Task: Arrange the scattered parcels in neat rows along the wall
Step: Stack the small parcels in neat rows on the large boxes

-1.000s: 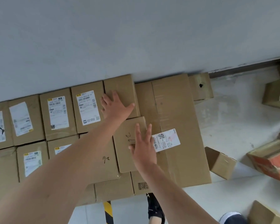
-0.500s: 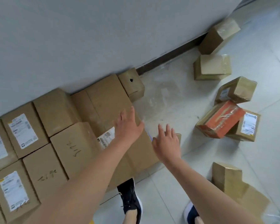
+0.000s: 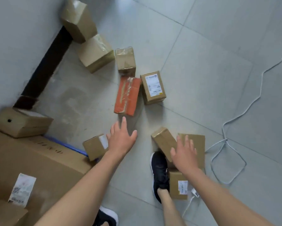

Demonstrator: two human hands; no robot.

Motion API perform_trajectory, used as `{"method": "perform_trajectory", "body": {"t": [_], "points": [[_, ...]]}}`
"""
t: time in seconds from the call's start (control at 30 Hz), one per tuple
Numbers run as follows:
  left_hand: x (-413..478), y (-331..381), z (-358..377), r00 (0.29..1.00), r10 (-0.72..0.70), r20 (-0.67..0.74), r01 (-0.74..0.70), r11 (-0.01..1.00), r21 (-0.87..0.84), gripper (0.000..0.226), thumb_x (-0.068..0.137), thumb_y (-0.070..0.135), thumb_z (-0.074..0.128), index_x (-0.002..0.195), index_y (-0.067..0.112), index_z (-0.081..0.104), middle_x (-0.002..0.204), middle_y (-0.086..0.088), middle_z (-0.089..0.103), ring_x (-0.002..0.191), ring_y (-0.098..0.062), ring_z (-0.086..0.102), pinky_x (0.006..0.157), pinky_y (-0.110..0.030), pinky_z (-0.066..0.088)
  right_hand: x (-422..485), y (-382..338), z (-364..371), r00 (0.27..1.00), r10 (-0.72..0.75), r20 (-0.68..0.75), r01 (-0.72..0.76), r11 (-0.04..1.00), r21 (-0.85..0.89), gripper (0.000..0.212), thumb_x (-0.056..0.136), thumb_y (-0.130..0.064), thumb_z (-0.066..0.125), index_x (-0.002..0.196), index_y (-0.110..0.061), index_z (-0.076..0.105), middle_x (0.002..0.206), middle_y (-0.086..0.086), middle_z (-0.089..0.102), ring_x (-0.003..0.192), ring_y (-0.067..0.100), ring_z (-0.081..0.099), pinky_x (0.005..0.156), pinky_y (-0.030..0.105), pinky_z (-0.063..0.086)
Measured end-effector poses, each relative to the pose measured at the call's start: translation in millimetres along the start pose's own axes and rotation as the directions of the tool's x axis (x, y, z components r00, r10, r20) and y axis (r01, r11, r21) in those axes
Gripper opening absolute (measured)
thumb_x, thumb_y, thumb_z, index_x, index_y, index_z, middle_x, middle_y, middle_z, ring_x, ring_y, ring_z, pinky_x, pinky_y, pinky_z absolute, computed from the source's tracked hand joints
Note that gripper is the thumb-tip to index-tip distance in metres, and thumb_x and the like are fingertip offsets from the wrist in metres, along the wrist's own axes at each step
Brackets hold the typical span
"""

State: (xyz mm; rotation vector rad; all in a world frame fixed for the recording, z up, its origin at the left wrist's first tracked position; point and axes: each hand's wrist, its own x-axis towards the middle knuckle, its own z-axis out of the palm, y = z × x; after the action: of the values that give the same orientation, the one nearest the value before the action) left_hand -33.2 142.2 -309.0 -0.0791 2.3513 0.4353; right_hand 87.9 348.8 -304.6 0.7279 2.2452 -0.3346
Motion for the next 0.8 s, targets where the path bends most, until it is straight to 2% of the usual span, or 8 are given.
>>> {"method": "perform_trajectory", "body": {"t": [0.2,0.3,0.37,0.47,0.57,0.63,0.73,0.8], "points": [[11.9,117.0,78.0,0.977,0.166,0.134,-0.186,0.971,0.15,0.078,0.093,0.05,0.049,0.156,0.025,0.01,0.16,-0.013,0.018,0.148,-0.027,0.009,0.116,-0.06,0.015,30.4,110.6,-0.3,0.977,0.209,0.035,-0.211,0.965,0.157,0.066,0.101,-0.038,0.036,0.157,-0.022,0.005,0.164,0.014,0.0,0.15,0.034,0.002,0.119,0.05,0.016],[16.6,149.6,121.3,0.935,0.275,0.224,-0.333,0.897,0.289,0.083,0.09,0.046,0.055,0.156,0.025,0.009,0.16,-0.013,0.017,0.148,-0.029,0.009,0.115,-0.06,0.016,40.8,147.0,18.7,0.959,0.278,0.055,-0.283,0.929,0.24,0.069,0.1,-0.04,0.04,0.157,-0.023,0.005,0.164,0.012,0.0,0.15,0.033,0.004,0.118,0.05,0.018],[22.6,162.5,150.6,0.88,0.353,0.319,-0.464,0.784,0.412,0.089,0.087,0.043,0.062,0.155,0.026,0.007,0.161,-0.014,0.013,0.149,-0.03,0.006,0.114,-0.062,0.015,48.9,165.6,37.5,0.946,0.315,0.074,-0.323,0.903,0.282,0.073,0.098,-0.043,0.043,0.156,-0.024,0.004,0.164,0.012,-0.001,0.149,0.034,0.006,0.117,0.051,0.02],[35.1,169.2,194.8,0.764,0.415,0.495,-0.645,0.517,0.563,0.098,0.084,0.04,0.066,0.155,0.028,0.0,0.163,-0.014,0.004,0.149,-0.033,-0.002,0.113,-0.067,0.011,65.7,187.2,69.8,0.924,0.359,0.133,-0.383,0.868,0.316,0.084,0.093,-0.05,0.051,0.156,-0.026,-0.001,0.164,0.013,-0.003,0.148,0.037,0.007,0.115,0.054,0.024],[51.0,163.8,235.7,0.649,0.403,0.646,-0.753,0.213,0.623,0.111,0.08,0.044,0.072,0.154,0.027,-0.009,0.162,-0.017,-0.008,0.148,-0.036,-0.012,0.11,-0.071,0.004,87.8,198.5,104.1,0.909,0.369,0.195,-0.415,0.851,0.321,0.1,0.086,-0.059,0.058,0.154,-0.03,-0.011,0.163,0.014,-0.011,0.147,0.042,0.003,0.114,0.058,0.024],[61.3,155.8,256.4,0.597,0.364,0.715,-0.78,0.057,0.623,0.123,0.075,0.05,0.076,0.154,0.024,-0.014,0.161,-0.018,-0.013,0.148,-0.038,-0.014,0.108,-0.073,0.002,103.8,199.3,123.7,0.898,0.373,0.234,-0.433,0.843,0.318,0.112,0.08,-0.065,0.062,0.152,-0.032,-0.018,0.161,0.014,-0.019,0.147,0.044,-0.002,0.113,0.061,0.023],[73.2,139.8,275.1,0.559,0.339,0.757,-0.784,-0.083,0.615,0.134,0.068,0.055,0.08,0.152,0.021,-0.018,0.16,-0.021,-0.009,0.148,-0.039,-0.007,0.108,-0.074,0.004,124.5,191.4,147.6,0.894,0.367,0.256,-0.434,0.85,0.299,0.128,0.07,-0.074,0.067,0.148,-0.032,-0.026,0.159,0.014,-0.027,0.147,0.043,-0.003,0.113,0.061,0.023],[77.9,131.3,280.0,0.541,0.395,0.742,-0.777,-0.102,0.621,0.125,0.073,0.043,0.078,0.152,0.021,-0.016,0.158,-0.024,0.005,0.147,-0.038,0.007,0.109,-0.074,0.008,134.3,184.0,159.9,0.898,0.374,0.232,-0.428,0.863,0.268,0.135,0.066,-0.075,0.069,0.146,-0.03,-0.029,0.156,0.018,-0.03,0.146,0.044,-0.004,0.112,0.061,0.024]]}}
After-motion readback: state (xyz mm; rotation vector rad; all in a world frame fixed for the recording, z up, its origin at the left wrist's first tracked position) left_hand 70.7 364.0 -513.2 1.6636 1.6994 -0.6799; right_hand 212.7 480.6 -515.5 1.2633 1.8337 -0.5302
